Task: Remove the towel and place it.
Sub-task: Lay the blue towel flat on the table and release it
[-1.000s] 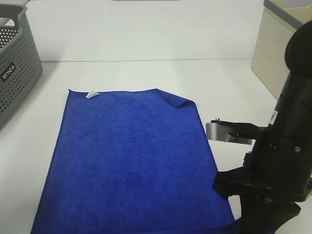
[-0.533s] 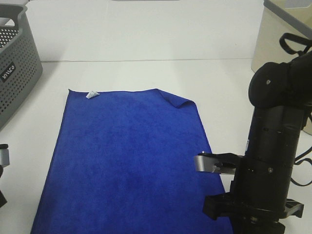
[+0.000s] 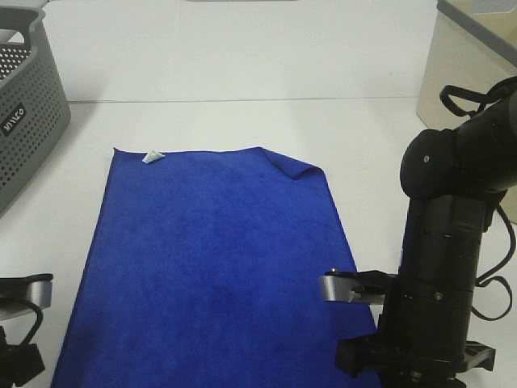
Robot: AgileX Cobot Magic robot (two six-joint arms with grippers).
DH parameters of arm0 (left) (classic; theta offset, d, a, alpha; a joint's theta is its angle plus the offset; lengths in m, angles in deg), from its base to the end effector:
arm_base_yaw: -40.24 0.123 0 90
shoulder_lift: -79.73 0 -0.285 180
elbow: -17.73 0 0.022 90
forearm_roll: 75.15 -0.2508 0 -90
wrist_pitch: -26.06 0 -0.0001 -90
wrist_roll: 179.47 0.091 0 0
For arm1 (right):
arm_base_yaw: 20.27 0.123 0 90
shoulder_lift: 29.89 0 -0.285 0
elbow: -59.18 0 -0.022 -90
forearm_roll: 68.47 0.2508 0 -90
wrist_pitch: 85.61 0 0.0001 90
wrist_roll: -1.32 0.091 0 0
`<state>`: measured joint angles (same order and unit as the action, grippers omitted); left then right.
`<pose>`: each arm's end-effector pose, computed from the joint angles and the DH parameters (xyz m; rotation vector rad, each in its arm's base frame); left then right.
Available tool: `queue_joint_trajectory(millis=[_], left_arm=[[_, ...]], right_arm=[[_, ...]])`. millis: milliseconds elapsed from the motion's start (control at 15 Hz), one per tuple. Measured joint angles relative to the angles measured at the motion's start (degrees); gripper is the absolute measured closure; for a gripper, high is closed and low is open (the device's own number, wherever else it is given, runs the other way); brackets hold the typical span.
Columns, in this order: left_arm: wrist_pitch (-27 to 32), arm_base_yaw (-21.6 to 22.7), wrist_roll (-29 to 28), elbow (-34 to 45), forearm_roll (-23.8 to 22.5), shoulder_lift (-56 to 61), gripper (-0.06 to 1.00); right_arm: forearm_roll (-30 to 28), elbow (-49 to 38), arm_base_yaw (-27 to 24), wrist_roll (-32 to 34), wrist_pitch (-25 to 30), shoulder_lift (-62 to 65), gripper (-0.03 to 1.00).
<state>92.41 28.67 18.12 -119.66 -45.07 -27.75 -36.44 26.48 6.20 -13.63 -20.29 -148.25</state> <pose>0.1732 -0.0781 0.1209 -0.1688 -2.4830 0.5567 0.1890 0.1431 0.0978 0.3875 -2.4208 -0.4499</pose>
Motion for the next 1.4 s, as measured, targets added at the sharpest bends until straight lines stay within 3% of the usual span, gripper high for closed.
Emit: queue_joint_trajectory(millis=[467, 733, 1067, 1200, 1400], left_arm=[[-1.03, -2.81, 0.00, -5.21, -1.89, -4.07, 0.94], [-1.26, -7.45, -0.29, -5.21, -4.58, -4.07, 0.84], [-3.72, -12.89, -2.69, -5.21, -4.13, -4.07, 0.39], [-2.69, -13.35, -3.67, -5.44, -3.90, -4.07, 0.27], [0.57, -13.35, -3.95, -8.08, -3.90, -4.07, 0.26]], right_arm=[[-1.43, -0.17, 0.00, -1.20, -0.80, 0.00, 0.95], [-2.35, -0.23, -0.06, -2.52, -0.74, 0.00, 0.93], [-4.41, -0.40, -0.06, -2.52, -0.52, -0.06, 0.43], [-4.24, -0.40, -0.06, -2.52, -0.17, -0.06, 0.35], [-4.24, -0.40, -0.06, -2.52, 0.74, -0.06, 0.33]])
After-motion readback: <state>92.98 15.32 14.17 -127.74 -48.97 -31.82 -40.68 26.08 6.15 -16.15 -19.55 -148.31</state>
